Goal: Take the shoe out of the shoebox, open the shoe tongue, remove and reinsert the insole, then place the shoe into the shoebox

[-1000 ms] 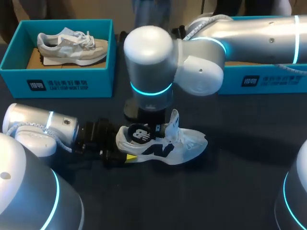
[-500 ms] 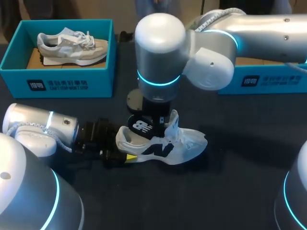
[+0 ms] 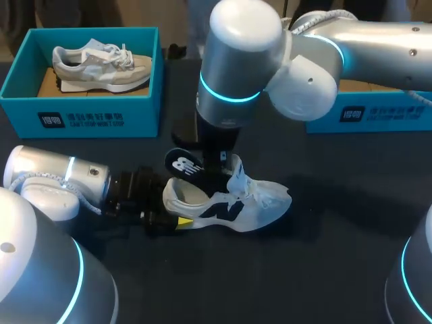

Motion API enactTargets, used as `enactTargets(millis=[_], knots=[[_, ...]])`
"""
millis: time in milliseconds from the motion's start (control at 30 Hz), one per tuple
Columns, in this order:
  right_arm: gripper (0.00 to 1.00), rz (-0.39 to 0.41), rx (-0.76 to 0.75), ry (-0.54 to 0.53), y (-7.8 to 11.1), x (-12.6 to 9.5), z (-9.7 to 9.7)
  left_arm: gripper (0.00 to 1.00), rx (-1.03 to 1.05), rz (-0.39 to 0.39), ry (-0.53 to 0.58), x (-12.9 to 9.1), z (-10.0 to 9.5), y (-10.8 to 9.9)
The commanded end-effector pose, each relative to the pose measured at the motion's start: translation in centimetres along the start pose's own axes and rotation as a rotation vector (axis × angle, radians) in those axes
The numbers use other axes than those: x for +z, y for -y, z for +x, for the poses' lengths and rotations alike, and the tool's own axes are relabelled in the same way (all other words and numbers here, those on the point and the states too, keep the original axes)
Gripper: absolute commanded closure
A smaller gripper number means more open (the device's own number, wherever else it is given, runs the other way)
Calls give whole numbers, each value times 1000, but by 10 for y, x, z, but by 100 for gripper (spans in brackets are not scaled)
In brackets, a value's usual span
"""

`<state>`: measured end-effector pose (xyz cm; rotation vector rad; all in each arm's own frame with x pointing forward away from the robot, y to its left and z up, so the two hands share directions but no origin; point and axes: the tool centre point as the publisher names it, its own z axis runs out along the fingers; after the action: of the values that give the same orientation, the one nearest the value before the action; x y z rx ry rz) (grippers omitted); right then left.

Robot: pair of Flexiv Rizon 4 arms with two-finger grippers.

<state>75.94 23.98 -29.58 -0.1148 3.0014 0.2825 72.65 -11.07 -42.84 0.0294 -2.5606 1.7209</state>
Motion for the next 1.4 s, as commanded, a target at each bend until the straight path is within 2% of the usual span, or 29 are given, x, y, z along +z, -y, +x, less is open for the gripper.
enactTargets(millis=[33, 333, 567, 600, 633, 667, 933, 1400], knots=[[100, -23, -21, -16, -4, 0, -3, 100, -1, -4, -1, 6, 0, -3], [100, -87, -68, -63, -23, 12, -2, 100, -1, -4, -1, 6, 0, -3], [100, -119, -71, -93, -30, 10, 0, 100, -1, -4, -1, 6, 0, -3], [65, -118, -74, -103, -31, 9, 1, 100, -1, -4, -1, 6, 0, -3], [57, -115, -74, -109, -31, 8, 2, 100, -1, -4, -1, 6, 0, -3], [0, -115, -63, -123, -30, 6, 2, 100, -1, -4, -1, 6, 0, -3], [0, -97, -6, -253, -24, 0, 6, 100, -1, -4, -1, 6, 0, -3], [0, -102, -3, -244, -22, -3, 5, 100, -1, -4, -1, 6, 0, -3]])
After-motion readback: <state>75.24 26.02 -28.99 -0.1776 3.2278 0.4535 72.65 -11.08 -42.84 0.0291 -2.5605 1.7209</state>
